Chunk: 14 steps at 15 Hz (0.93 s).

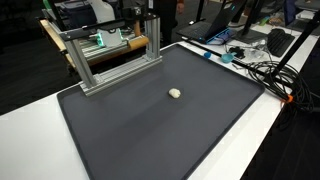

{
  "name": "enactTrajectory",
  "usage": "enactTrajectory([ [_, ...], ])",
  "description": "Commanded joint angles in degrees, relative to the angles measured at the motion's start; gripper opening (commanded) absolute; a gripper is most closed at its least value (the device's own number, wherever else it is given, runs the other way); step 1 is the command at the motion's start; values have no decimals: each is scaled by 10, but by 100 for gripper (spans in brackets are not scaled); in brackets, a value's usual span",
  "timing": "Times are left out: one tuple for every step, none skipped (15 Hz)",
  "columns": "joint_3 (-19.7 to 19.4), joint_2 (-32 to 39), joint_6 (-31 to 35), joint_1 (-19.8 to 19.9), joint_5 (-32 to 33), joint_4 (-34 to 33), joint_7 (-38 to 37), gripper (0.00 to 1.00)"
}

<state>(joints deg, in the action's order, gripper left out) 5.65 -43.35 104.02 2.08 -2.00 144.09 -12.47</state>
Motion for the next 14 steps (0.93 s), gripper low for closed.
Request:
enactTrajectory([
  [1,-1,37,-8,1,24,4,100],
  [0,4,46,-9,1,30,6,100],
  [-3,5,61,-9,0,39,10,100],
  [-3,7,79,-8,5,50,12,100],
  [-4,11,95,-7,8,58,16,100],
  [-7,14,109,-7,7,66,18,100],
  [-7,18,130,-7,5,75,19,100],
  [-7,23,148,-7,7,81,19,100],
  [-10,32,160,-7,9,83,26,100],
  [-16,37,170,-5,10,84,34,100],
  [-21,42,176,-1,13,84,40,100],
  [-25,47,179,0,14,85,45,100],
  [-32,49,180,2,14,88,52,100],
  [-37,52,178,3,13,89,57,100],
])
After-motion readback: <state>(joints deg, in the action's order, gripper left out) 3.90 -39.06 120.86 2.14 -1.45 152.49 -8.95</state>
